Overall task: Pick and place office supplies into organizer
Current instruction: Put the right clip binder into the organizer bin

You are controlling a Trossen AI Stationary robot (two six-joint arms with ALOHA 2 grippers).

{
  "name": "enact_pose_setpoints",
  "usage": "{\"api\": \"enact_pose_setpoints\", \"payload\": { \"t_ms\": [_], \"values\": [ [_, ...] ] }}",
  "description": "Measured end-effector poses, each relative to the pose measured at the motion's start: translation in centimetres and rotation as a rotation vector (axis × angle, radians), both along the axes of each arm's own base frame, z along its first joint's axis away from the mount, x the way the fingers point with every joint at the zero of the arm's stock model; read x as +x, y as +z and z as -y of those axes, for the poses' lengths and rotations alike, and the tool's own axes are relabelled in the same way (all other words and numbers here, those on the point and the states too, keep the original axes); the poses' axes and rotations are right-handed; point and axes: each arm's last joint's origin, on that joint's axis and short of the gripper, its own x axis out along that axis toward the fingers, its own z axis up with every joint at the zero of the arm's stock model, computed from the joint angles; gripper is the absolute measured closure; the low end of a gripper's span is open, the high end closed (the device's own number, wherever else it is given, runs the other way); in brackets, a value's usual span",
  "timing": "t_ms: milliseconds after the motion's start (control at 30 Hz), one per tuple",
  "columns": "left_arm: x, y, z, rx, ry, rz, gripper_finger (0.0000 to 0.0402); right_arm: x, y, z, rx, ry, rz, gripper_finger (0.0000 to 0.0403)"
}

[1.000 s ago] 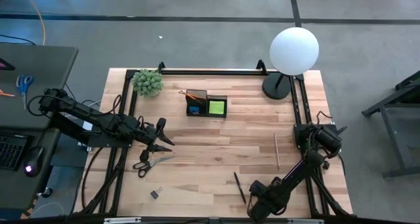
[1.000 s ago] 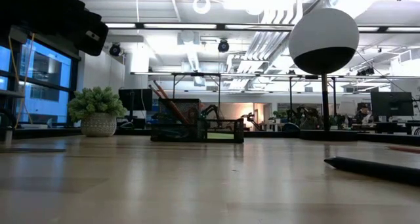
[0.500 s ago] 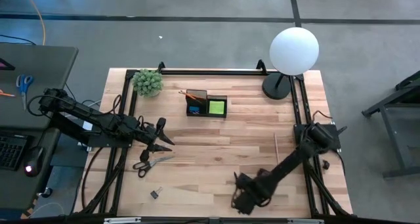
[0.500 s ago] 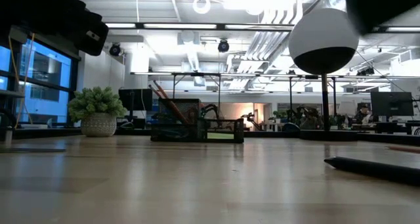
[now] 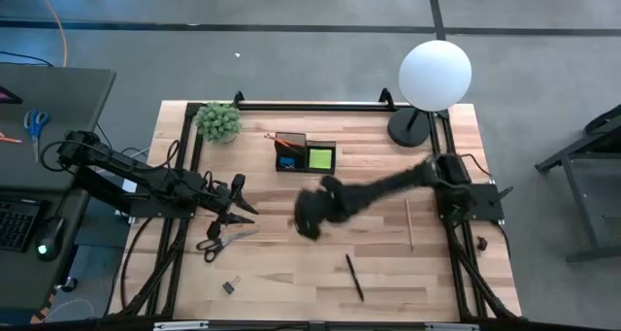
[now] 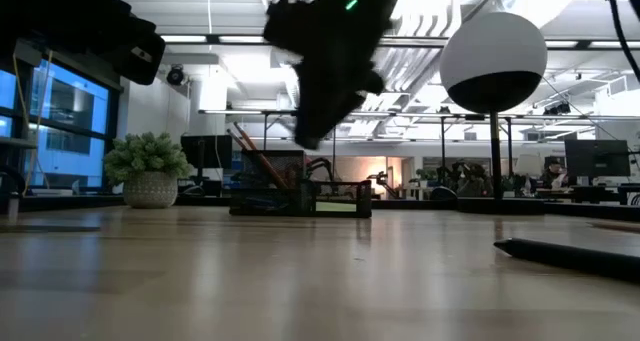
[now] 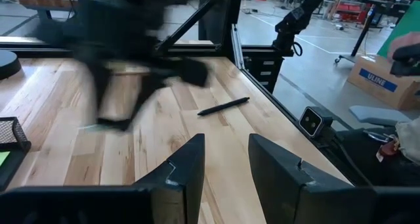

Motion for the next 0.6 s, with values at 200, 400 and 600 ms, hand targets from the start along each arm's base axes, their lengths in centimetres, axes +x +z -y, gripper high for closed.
{"api": "enact_pose_setpoints", "payload": {
  "t_ms": [200,400,600],
  "values": [
    [0.0,0.1,0.0,-0.002,0.000,0.011,0.0296,2.2,0.9,7.7,-0.084,0.027,0.114,0.0258],
    [0.0,0.1,0.0,-0.003,0.000,0.013,0.0296,2.9,1.6,12.0,-0.136,0.041,0.192,0.0273],
    [0.0,0.1,0.0,0.009,-0.002,0.016,0.0296,3.0,1.8,13.1,-0.157,0.046,0.212,0.0249]
  ]
}}
